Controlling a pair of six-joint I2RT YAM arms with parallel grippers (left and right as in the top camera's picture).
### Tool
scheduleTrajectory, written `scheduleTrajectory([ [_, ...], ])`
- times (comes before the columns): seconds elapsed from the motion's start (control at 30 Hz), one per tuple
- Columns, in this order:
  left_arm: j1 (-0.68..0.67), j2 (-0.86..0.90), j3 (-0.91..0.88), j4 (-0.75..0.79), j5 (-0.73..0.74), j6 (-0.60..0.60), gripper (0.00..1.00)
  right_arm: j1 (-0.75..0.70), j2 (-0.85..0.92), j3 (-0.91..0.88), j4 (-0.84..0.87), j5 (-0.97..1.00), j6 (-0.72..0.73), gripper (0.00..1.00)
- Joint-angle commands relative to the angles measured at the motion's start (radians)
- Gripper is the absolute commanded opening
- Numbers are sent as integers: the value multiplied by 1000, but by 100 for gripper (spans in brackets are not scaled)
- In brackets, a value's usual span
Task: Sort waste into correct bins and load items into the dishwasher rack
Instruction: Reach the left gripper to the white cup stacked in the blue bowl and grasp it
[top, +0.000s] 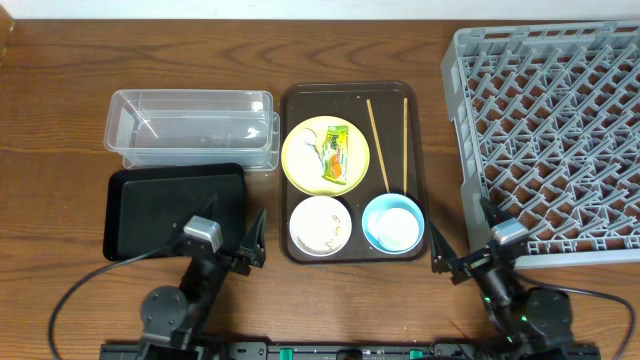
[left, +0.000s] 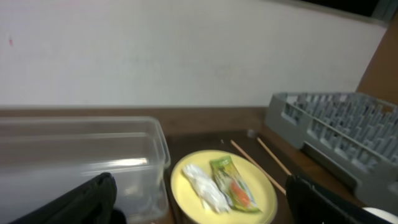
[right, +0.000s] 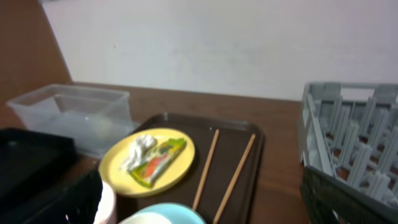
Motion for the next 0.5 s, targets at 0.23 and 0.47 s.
scheduleTrajectory([
  [0.23,6,502,579,-396,134,-55,89,-11,402,481,-442,-27,85,99],
  [0.47,6,889,966,-743,383,-55,90,-11,758,864,-708,-109,85,99],
])
